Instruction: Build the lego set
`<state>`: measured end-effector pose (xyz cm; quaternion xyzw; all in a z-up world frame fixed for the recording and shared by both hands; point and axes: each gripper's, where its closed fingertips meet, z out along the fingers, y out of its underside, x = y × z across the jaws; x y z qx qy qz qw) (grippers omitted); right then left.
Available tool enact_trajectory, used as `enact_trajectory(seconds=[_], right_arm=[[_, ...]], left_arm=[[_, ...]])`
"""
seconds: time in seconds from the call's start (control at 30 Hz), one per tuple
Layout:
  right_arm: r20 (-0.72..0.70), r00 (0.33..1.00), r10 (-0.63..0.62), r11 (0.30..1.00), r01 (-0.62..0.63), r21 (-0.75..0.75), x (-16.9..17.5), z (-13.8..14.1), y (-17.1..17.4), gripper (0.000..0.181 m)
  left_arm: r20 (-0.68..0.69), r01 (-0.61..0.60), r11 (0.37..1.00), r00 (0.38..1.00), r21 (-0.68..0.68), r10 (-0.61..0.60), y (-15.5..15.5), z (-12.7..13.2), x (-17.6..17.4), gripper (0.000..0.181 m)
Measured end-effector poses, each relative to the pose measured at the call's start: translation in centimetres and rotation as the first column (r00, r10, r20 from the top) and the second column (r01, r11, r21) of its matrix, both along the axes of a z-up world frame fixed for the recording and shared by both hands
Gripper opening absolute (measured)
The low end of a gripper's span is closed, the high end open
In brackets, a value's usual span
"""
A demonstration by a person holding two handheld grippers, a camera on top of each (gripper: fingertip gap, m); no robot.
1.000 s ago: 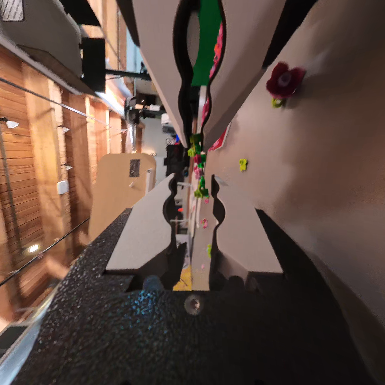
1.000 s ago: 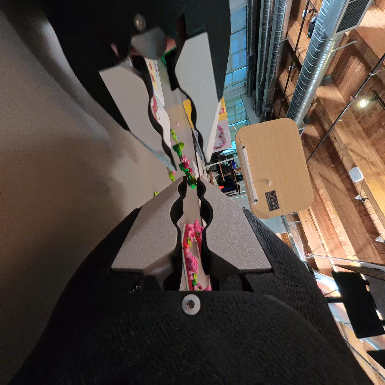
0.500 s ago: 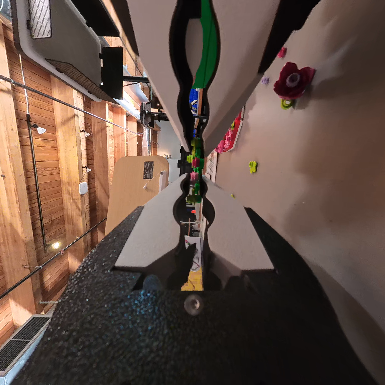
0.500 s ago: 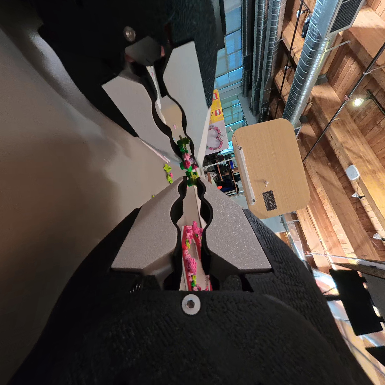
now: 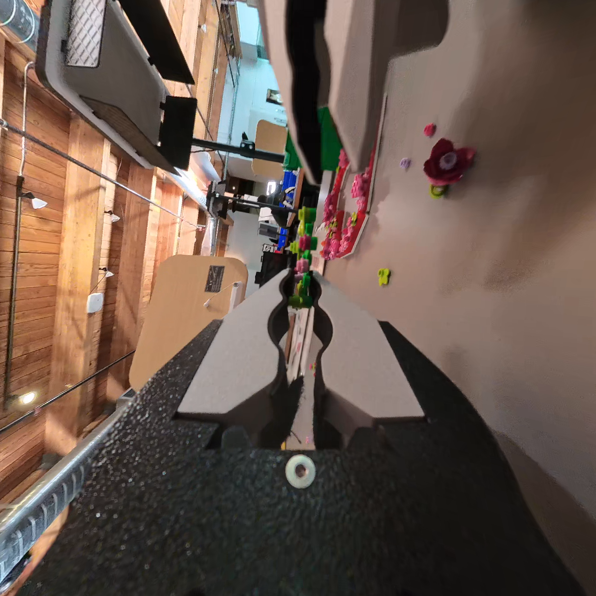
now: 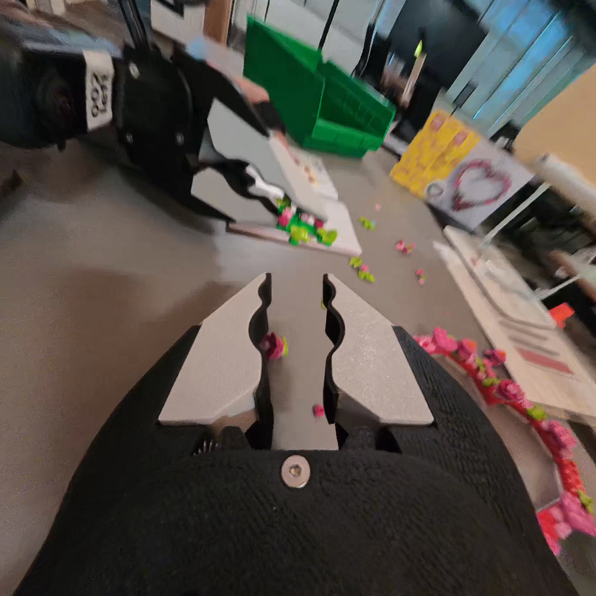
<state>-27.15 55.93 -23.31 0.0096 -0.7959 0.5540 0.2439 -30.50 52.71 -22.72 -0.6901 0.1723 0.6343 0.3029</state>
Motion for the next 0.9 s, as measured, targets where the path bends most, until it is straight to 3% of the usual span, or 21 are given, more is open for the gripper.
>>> enact_trajectory(seconds=[0.13,0.23,0.37,0.77,0.9], right_arm=[[-0.262,0.965,-0.024,0.999,0.034,0.034,0.4,1.4,-0.9,0.030],[-0.461,0.887,-0.003,0.991,0.065,0.120,0.9,1.1,-1.7,0.031],[-0.608,0.794,0.029,0.970,0.124,0.209,1.0,0.5,-2.3,0.027],[-0.685,0.728,0.029,0.957,0.178,0.229,0.6,0.3,-2.5,0.003],[-0.691,0.723,0.002,0.947,0.220,0.234,0.0,0.2,-2.2,0.002]], left_arm=[[0.058,0.034,0.999,0.998,0.008,-0.035,0.5,-0.6,0.4,0.006],[0.079,0.038,0.999,0.996,-0.004,-0.037,0.6,-1.0,0.4,0.006],[0.078,0.050,0.999,0.996,-0.008,-0.049,0.7,-1.0,0.7,0.006],[0.083,0.044,0.999,0.996,-0.031,-0.042,0.7,-1.4,0.6,0.006],[0.108,0.005,1.000,0.994,-0.023,-0.003,0.7,-1.5,0.2,0.026]])
